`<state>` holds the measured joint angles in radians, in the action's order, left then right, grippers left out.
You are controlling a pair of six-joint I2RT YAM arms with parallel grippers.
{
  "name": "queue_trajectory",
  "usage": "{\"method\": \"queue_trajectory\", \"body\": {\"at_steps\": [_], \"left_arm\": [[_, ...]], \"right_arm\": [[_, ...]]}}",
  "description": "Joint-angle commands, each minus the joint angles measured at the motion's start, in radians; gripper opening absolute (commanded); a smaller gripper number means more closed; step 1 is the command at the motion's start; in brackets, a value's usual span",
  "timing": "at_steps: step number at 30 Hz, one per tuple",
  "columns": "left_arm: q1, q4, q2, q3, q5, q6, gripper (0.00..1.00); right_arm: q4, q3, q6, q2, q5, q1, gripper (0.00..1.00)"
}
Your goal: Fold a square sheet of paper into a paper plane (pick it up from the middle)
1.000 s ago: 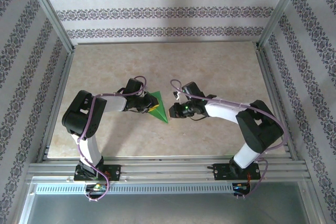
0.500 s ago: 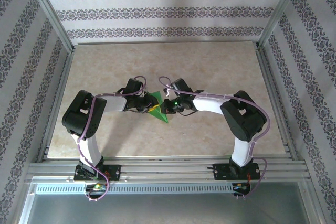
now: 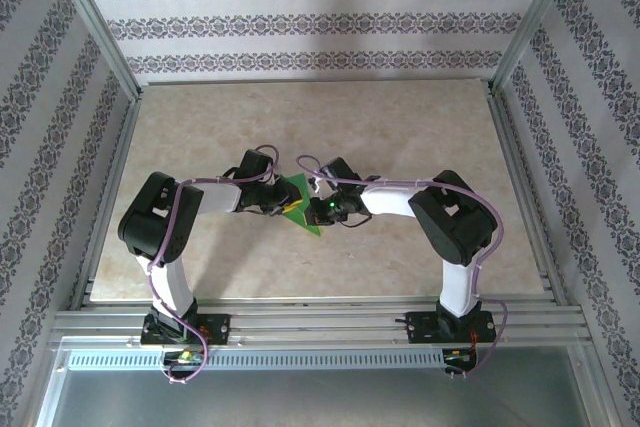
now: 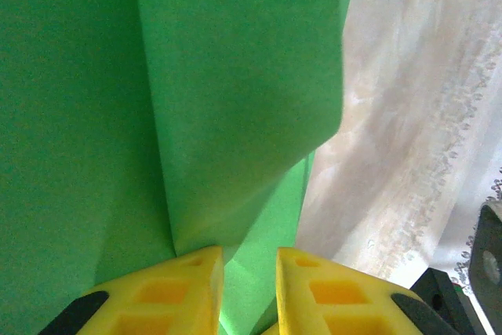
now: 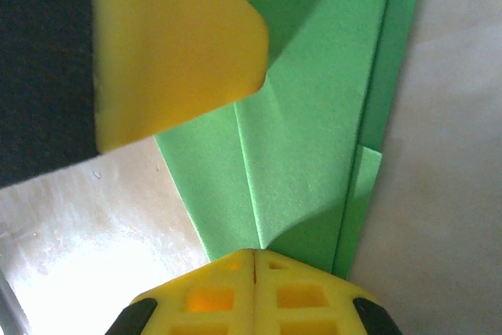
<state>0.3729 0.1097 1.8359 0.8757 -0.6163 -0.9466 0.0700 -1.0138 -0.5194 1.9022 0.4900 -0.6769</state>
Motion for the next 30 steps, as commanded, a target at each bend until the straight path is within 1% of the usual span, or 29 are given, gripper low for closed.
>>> {"method": "queue_trajectory", "body": {"at_steps": [1,9,13,17,23,30], "left_arm": [[-0.005,-0.084,0.028,-0.005,0.063,0.007,0.26],[-0.005,-0.087,0.027,-0.003,0.063,0.01,0.26],[-0.006,-0.093,0.028,0.002,0.06,0.017,0.26],[-0.006,-0.093,0.028,0.003,0.058,0.018,0.26],[-0.005,-0.085,0.025,0.0,0.047,0.02,0.25],[-0.006,-0.067,0.024,0.0,0.03,0.024,0.25]], "right_arm": [[0.098,0.073,0.028,-0.015,-0.024,-0.012,0.04],[0.108,0.217,0.037,-0.145,0.017,-0.031,0.04],[0.096,0.238,0.056,-0.223,0.016,-0.022,0.04],[0.002,0.228,0.024,-0.294,0.008,0.006,0.04],[-0.013,0.12,0.023,-0.19,0.018,0.003,0.04],[0.002,0.045,0.025,-0.085,0.007,0.007,0.04]]}}
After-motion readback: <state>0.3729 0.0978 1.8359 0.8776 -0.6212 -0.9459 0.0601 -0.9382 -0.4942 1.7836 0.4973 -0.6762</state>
